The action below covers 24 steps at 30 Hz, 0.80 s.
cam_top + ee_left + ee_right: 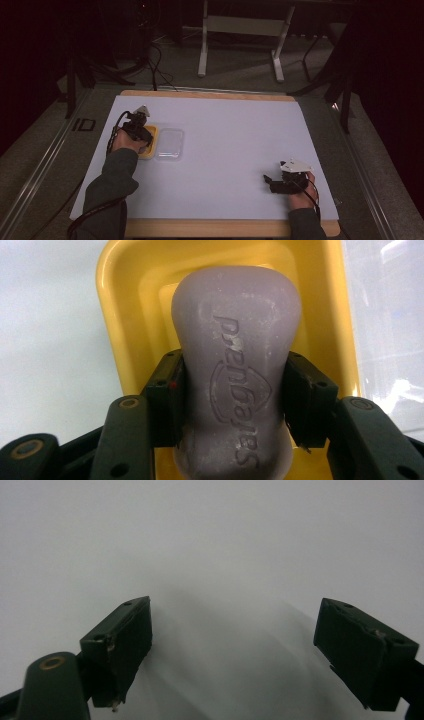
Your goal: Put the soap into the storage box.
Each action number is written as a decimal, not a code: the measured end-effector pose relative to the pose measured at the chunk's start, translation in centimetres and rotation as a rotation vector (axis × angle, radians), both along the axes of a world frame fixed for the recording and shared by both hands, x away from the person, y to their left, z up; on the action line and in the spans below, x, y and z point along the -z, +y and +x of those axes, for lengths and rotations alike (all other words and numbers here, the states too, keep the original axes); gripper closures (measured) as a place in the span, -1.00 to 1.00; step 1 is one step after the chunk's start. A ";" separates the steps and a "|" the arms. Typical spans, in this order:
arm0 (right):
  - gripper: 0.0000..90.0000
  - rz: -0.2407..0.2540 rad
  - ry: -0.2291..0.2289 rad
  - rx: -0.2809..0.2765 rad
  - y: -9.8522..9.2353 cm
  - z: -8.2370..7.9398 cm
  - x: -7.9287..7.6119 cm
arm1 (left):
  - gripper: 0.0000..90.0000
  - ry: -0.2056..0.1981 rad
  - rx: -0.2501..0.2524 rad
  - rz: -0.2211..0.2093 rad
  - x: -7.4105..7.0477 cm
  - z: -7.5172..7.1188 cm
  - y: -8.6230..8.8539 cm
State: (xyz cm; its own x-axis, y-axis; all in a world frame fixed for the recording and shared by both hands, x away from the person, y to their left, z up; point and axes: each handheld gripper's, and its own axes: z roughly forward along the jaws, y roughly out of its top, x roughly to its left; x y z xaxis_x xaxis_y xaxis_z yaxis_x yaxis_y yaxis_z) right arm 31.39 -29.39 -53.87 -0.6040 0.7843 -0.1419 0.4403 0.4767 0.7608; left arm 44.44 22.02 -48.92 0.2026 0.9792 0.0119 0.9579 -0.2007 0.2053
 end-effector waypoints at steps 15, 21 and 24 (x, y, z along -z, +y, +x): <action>-0.66 -0.006 0.001 -0.001 0.0 0.0 0.0 | -0.27 -0.066 0.024 -0.047 -1.5 -0.9 0.7; -0.66 -0.006 0.001 -0.001 0.0 0.0 0.0 | -0.33 -0.104 0.050 -0.026 -2.2 -1.4 0.4; -0.66 -0.006 0.000 -0.001 0.0 0.0 0.0 | -0.35 -0.141 0.070 -0.020 -2.9 -1.9 0.1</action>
